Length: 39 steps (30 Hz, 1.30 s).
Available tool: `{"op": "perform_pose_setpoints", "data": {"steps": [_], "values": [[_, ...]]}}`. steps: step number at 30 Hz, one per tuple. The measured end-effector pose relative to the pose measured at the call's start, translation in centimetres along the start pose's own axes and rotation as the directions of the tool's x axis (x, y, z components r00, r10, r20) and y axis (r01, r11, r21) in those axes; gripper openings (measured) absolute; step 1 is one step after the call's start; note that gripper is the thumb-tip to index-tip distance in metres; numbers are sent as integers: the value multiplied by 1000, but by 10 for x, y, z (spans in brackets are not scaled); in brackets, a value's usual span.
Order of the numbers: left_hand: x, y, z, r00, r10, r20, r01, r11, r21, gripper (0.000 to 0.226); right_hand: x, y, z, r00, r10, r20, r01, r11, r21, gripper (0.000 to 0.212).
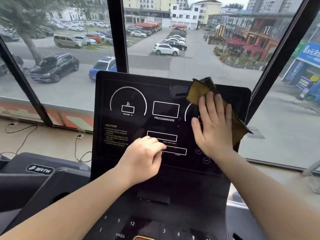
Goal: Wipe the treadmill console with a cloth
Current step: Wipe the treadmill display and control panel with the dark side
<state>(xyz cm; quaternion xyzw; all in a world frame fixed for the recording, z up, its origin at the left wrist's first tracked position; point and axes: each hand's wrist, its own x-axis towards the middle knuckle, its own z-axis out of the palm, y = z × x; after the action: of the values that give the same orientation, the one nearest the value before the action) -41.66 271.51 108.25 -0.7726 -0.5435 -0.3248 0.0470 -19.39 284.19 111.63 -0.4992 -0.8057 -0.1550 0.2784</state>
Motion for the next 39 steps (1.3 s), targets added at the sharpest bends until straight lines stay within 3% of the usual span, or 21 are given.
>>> {"op": "perform_pose_setpoints", "data": {"steps": [2, 8, 11, 14, 17, 19, 21, 26, 30, 35, 39], "values": [[-9, -8, 1, 999, -25, 25, 25, 1000, -9, 22, -35, -32, 19, 998, 33, 45, -37, 997, 74, 68], [-31, -35, -6, 995, -73, 74, 76, 997, -35, 22, -114, -85, 55, 959, -113, 259, 41, 962, 269, 64], [-34, -56, -13, 992, -96, 80, 98, 995, -25, 22, -64, -71, 34, 952, -221, 213, 184, 966, 181, 58], [-32, -73, -22, 991, -121, 62, 124, 991, -52, 18, -1, -72, 13, 961, -239, 141, 234, 971, 49, 55], [-34, -88, -38, 988, -147, 54, 152, 984, -90, 13, 12, -100, 24, 993, -107, 43, 108, 994, -15, 56], [-40, -103, -49, 985, -161, 56, 166, 981, -100, 13, -2, -132, 42, 1000, 27, -4, -27, 999, 27, 58], [-51, -122, -58, 980, -185, 73, 191, 977, -91, 14, -26, -173, 60, 998, 58, 27, -61, 993, 101, 60], [-70, -159, -73, 972, -204, 118, 215, 972, -90, 20, -71, -236, 84, 940, -216, 265, 178, 971, 159, 62], [-74, -169, -83, 969, -225, 99, 236, 964, -121, 17, -21, -210, 61, 906, -346, 242, 334, 938, 91, 56], [-67, -177, -92, 970, -242, -11, 238, 961, -143, 11, 68, -205, 37, 967, -236, 96, 235, 972, 19, 57], [-74, -181, -100, 949, -308, -69, 295, 943, -156, 15, 29, -240, 64, 990, -127, 63, 125, 991, 42, 66]]}}
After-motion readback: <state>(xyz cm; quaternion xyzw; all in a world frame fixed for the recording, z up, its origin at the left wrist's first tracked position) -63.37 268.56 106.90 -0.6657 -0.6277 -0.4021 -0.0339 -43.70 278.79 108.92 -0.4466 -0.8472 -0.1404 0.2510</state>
